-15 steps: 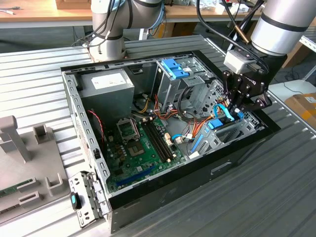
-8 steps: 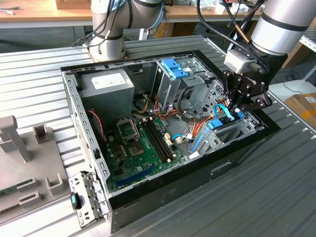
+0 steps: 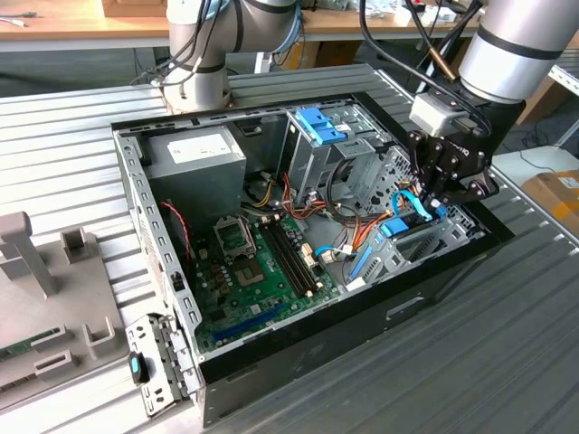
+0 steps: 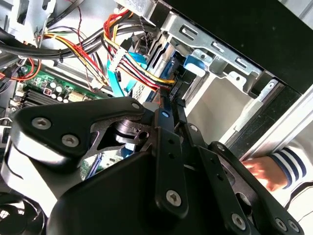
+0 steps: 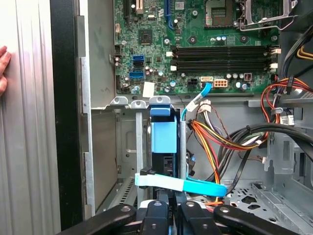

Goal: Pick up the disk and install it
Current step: 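Insert the disk into the insertion slot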

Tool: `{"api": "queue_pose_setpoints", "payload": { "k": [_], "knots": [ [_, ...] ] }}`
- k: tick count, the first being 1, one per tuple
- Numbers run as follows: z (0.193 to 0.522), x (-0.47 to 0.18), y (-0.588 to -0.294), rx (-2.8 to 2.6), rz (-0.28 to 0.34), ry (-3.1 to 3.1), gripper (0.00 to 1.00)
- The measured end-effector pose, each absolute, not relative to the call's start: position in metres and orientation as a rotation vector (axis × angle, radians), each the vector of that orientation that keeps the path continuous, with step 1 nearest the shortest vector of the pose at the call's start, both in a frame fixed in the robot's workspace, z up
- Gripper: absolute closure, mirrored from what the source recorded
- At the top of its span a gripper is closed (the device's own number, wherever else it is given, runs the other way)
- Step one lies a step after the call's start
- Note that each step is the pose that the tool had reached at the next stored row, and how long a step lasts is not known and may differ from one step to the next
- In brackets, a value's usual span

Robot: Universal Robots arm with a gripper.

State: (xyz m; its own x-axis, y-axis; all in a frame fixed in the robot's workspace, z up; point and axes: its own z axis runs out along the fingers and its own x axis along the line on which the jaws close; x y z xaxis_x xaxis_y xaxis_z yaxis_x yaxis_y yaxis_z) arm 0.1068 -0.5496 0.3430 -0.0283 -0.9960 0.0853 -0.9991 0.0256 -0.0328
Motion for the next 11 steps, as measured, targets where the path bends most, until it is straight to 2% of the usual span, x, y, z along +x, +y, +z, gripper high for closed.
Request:
{"api": "queue_pose_setpoints", "payload": {
  "k": [3, 11],
  "knots": [
    [0.3492, 0.1072, -0.5496, 2.169, 0.115, -2.229, 0.84],
    [0.3412, 0.1095, -0.5498, 2.168, 0.114, -2.231, 0.84]
  ]
}}
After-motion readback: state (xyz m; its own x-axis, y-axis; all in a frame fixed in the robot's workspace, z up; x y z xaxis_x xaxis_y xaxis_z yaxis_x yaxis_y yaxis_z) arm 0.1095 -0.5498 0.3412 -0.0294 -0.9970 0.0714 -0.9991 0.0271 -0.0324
